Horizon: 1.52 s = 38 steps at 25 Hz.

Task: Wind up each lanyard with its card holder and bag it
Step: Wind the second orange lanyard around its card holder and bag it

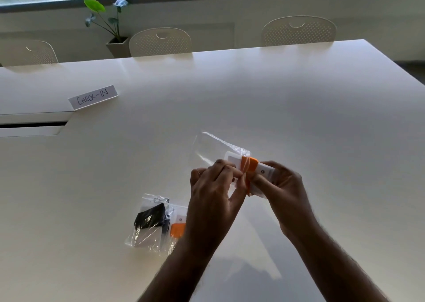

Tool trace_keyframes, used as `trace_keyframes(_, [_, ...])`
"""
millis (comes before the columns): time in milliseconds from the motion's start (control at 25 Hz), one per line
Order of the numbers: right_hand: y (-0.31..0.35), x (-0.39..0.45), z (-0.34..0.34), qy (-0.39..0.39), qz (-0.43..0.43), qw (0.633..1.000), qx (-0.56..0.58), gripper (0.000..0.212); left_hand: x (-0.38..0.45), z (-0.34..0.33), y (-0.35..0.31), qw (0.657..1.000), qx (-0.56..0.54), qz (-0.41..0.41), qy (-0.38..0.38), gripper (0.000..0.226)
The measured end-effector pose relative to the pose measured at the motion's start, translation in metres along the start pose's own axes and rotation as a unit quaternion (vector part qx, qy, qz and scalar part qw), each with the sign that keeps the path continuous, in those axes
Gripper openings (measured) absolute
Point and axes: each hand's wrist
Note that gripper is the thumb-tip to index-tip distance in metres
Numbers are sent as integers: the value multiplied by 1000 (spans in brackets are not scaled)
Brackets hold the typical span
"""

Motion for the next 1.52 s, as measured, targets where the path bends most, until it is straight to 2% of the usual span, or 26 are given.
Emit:
trace_keyframes(240, [1,4,22,-6,-31,997,65,30,-4,-18,-4,1000,12,5,15,20])
trace_keyframes(320, [1,3,26,-7,-33,997,76,27,-3,-22,-6,1000,9,12,17,20])
trace_keyframes(600, [2,5,34,-15,4,1000,-21,17,1,-30,-15,999,20,-31,13,13])
trace_keyframes(880, [-7,8,45,-20,-33,998,47,17,-1,-40,-26,997,38,-16,68,10])
trace_keyframes(1120, [-8,12,51,51,-8,998,-19,15,1,-39,-22,996,56,-29,64,12])
trace_keyframes(1320, [-6,17,59,112,10,987,-117,13,0,-34,-13,991,63,-47,106,15])
trace_keyframes(1520, [-4,18,56,111,35,978,-175,10,12,-18,1,986,70,-104,109,13])
Point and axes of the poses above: each hand's wrist, its own x-axis towards the middle knuckle, its own z-axis out of the back of the hand, y = z × x, and after that the axes turned 7 degrees about -x, right-handed
